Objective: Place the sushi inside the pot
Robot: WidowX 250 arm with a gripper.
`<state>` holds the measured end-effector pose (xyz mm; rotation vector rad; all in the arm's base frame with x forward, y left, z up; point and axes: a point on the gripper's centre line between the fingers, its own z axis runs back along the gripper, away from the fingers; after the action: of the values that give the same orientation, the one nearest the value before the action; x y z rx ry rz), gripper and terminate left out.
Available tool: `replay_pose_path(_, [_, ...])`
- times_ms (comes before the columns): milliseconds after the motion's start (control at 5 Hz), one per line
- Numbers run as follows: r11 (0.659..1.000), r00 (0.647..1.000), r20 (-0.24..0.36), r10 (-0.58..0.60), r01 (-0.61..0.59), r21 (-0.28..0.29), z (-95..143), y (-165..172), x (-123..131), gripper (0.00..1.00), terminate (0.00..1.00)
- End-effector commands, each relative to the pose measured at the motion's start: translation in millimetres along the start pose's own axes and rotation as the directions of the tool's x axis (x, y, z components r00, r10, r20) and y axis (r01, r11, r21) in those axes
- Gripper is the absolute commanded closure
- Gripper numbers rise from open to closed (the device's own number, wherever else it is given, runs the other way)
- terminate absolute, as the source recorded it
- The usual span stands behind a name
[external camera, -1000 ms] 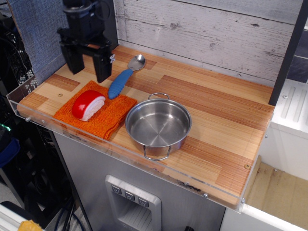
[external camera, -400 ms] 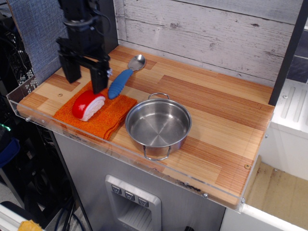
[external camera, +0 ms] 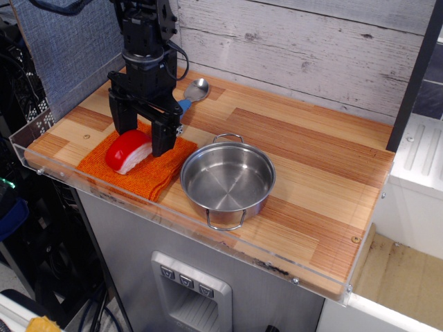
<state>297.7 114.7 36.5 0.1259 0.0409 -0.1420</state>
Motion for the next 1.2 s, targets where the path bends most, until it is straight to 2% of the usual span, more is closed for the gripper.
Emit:
replay_pose_path(0, [1.0,1.0,-0.014,0.023,-0.023,0.021,-2.5,13.9,3.4,0.0,0.0])
replay_pose_path(200, [0.999,0.999,-0.009,0.035,-0.035,0.017,-0.8,21.5,0.9,1.0,0.0])
replay_pose_path(600, [0.999,0.999,-0.008,0.042,-0.042,-0.016,8.7,26.2,0.9,1.0,0.0])
replay_pose_path(800, [0.997,0.999,0.017,0.048,-0.047,-0.054,21.0,23.3,2.7,1.0,0.0])
replay_pose_path(1000, [0.997,0.997,0.073,0.034,-0.028,-0.076,45.7,5.9,10.3,1.0,0.0])
